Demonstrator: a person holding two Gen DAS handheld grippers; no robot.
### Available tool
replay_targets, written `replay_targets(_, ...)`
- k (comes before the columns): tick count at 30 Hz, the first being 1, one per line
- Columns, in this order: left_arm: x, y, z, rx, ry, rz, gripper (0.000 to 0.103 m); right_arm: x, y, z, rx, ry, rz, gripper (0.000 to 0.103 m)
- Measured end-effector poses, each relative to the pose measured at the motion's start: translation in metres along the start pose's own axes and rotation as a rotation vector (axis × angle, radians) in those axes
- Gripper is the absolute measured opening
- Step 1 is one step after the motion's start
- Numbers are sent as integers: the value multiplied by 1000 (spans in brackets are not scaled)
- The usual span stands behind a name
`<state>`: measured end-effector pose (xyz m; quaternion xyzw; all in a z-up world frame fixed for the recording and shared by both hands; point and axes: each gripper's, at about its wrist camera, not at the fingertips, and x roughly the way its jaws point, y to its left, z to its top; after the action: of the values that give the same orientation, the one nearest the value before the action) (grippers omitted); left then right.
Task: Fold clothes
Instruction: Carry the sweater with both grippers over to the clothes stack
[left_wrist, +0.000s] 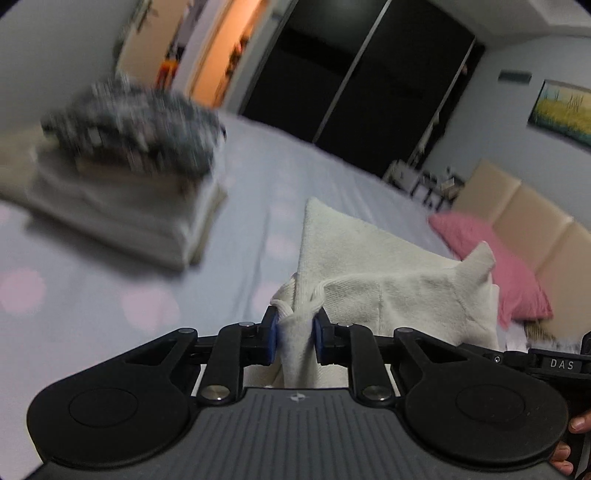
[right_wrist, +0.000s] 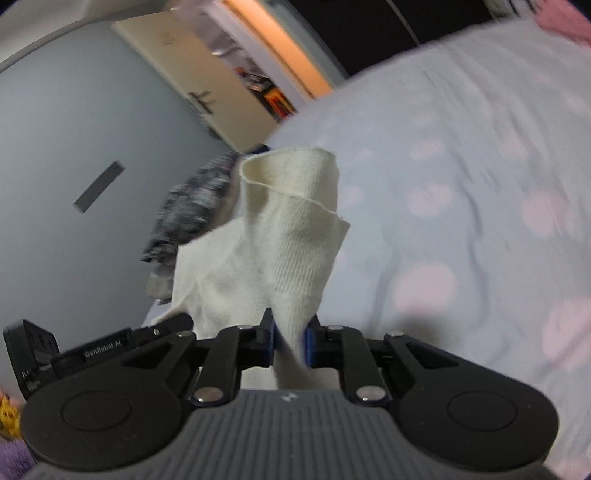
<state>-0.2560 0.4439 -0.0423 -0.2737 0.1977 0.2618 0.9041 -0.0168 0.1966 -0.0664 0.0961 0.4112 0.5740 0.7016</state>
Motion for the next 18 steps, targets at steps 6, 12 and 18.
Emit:
replay_targets(6,-39,16,97,80,-121,43,17,26,69,67,-70,-20,122,17)
replay_targets(12,-62,35,201,150,-205,123,16,71,145,147,-133,-33,232,17)
replay_targets(18,-50,64,271,184,-202,208,16,135,206,209,-178,-7,278,17)
